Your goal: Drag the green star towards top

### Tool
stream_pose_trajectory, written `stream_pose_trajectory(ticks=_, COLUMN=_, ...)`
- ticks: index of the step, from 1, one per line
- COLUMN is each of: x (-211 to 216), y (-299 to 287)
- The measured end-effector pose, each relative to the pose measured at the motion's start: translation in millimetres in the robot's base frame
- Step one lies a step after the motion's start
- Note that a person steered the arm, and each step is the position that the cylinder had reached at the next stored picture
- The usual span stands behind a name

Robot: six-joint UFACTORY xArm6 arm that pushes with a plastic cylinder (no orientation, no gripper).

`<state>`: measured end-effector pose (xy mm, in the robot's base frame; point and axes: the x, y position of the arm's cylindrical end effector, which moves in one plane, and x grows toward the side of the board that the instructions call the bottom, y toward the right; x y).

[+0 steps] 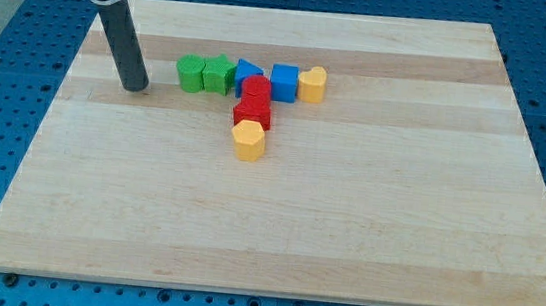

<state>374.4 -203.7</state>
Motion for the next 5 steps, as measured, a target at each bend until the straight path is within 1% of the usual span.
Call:
stream_pose_trajectory(ticks=1, x=18.2, y=8.0)
stream_pose_trajectory(ticks=3, x=17.9, y=83.5)
stream_pose_trajectory(ticks=4, x=3.4, y=103.0)
stream_pose_trajectory(ticks=5, x=-26.0, y=103.1)
